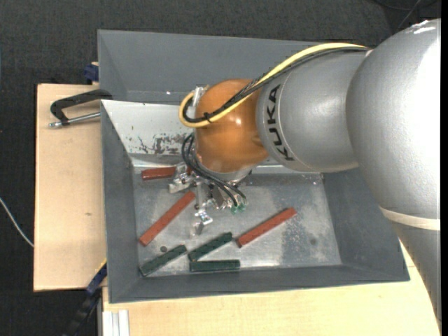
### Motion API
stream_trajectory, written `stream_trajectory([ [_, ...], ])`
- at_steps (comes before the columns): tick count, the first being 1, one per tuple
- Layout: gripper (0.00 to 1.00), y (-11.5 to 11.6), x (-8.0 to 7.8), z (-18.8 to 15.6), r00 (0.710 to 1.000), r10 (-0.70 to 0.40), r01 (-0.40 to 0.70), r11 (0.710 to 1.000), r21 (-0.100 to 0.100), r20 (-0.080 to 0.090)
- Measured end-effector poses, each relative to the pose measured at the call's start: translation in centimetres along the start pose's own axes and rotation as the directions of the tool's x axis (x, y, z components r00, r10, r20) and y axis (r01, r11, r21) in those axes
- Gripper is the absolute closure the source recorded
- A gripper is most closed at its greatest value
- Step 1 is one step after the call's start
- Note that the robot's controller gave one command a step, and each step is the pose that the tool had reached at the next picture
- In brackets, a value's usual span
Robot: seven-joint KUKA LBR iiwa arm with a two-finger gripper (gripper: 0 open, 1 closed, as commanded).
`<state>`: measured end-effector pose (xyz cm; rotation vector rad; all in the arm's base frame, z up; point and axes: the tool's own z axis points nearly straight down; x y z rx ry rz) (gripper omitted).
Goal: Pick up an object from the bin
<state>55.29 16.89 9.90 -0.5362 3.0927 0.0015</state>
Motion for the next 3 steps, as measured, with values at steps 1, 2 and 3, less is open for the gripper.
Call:
stream_trajectory([
  [1,1.00,1.0,-1.3,2.2,0.990,-0.139,0.139,0.990,0.000,-0.003],
  [2,1.00,1.0,-1.3,2.2,0.990,-0.139,0.139,0.990,0.000,-0.003],
  [3,1.00,-0.8,-4.7,-11.7,0.985,-0.174,0.174,0.985,0.000,0.005],
])
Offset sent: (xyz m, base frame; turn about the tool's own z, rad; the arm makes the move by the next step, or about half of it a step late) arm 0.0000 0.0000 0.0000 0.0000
